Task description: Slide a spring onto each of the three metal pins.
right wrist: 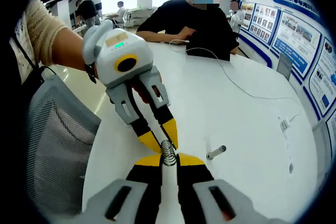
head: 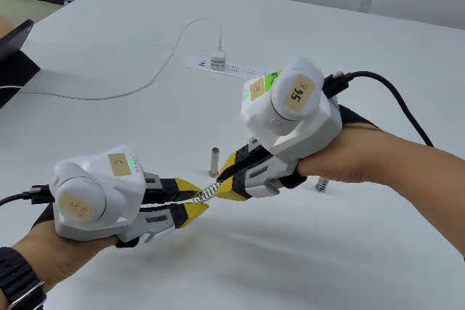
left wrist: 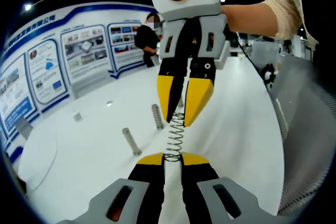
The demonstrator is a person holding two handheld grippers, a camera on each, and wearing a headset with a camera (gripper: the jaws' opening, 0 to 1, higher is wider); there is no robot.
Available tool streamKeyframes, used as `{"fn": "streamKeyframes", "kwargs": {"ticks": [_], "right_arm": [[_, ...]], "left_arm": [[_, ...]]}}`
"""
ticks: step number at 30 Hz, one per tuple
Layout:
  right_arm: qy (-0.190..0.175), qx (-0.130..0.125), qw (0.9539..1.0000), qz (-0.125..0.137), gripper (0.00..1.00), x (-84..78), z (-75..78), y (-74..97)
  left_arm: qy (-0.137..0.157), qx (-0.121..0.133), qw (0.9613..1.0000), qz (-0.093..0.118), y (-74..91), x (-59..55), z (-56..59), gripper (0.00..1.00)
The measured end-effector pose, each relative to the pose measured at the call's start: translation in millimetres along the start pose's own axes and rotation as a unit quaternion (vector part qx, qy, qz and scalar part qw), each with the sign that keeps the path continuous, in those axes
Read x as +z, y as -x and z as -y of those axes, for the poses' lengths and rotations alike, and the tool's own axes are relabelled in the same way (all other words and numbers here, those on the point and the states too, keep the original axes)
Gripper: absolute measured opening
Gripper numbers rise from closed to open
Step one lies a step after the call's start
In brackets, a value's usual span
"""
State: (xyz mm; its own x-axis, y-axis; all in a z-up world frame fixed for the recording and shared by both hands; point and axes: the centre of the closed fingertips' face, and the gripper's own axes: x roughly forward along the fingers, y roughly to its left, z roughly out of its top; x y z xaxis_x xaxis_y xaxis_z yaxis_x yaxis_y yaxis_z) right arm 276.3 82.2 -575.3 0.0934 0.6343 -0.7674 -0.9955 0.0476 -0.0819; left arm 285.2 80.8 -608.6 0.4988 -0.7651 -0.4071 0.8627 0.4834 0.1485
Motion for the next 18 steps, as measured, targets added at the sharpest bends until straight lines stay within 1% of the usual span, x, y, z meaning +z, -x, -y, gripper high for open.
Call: {"fn": "streamKeyframes", "kwargs": {"ticks": [4, 8, 11, 18], "right_arm": [[0.001, -0.001, 1.0, 0.009, 0.11, 6.0, -1.1, 1.1], [-0.004, -0.002, 0.9997, 0.024, 0.11, 13.3, -1.6, 0.2], [-0.005, -0.003, 0.9996, 0.029, 0.11, 16.7, -1.6, -1.2], [-0.01, -0.008, 0.999, 0.043, 0.11, 25.6, 1.3, -1.0]], "left_arm": [[0.002, 0.0, 1.0, 0.002, 0.3, 0.7, 1.1, 0.11], [0.009, -0.001, 0.9999, 0.005, 0.1, 1.0, 2.2, 0.11], [0.01, -0.001, 0.9999, 0.003, -0.9, 0.8, 2.7, 0.11], [0.017, 0.0, 0.9998, 0.011, -1.5, 5.1, 2.6, 0.11]]}}
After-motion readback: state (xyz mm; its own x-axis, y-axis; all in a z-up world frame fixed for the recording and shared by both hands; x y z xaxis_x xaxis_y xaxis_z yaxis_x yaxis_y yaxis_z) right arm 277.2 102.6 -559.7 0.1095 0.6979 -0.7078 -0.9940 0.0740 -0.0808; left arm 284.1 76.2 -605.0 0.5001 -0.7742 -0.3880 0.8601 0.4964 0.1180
